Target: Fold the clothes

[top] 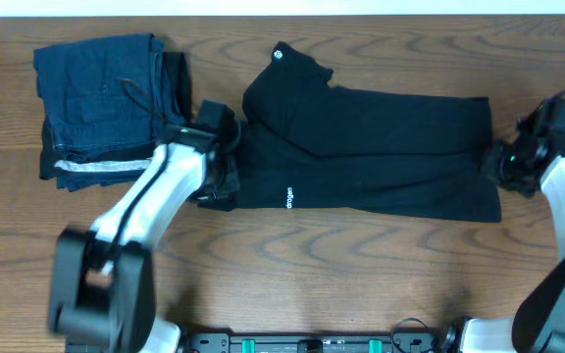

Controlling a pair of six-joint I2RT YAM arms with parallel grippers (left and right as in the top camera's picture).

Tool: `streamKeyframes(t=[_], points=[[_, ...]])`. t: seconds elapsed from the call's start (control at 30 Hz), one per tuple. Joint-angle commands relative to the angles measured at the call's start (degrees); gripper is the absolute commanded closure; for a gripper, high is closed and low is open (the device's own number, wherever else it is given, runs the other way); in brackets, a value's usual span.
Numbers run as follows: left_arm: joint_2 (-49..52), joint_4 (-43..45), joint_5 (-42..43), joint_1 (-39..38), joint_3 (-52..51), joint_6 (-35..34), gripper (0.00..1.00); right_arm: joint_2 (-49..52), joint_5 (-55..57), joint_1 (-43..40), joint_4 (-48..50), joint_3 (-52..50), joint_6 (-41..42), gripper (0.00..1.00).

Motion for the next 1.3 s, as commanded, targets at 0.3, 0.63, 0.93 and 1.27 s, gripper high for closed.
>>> streamKeyframes(t=[0.3, 0.63, 0.93, 1.27], points=[[-17.6, -3.2, 1.2, 2.1, 2.1, -2.1, 0.90, -1.9, -15.2, 19.6, -2.8, 4.3, -13.5, 0.86], [-15.6, -2.9, 1.2, 2.3, 0.2, -2.3, 0.89, 1.2, -11.4, 35.0, 1.4, 4.2, -29.7, 0.99], [-11.6, -2.9, 1.2, 2.3, 0.2, -2.1, 0.89, 12.7, -2.7, 47.5, 12.2, 4.2, -36.0, 0.99], [-11.1, -2.8, 1.0, 2.3, 0.2, -2.1, 0.88, 20.3, 7.0, 49.9, 19.2, 4.2, -35.5, 0.99]])
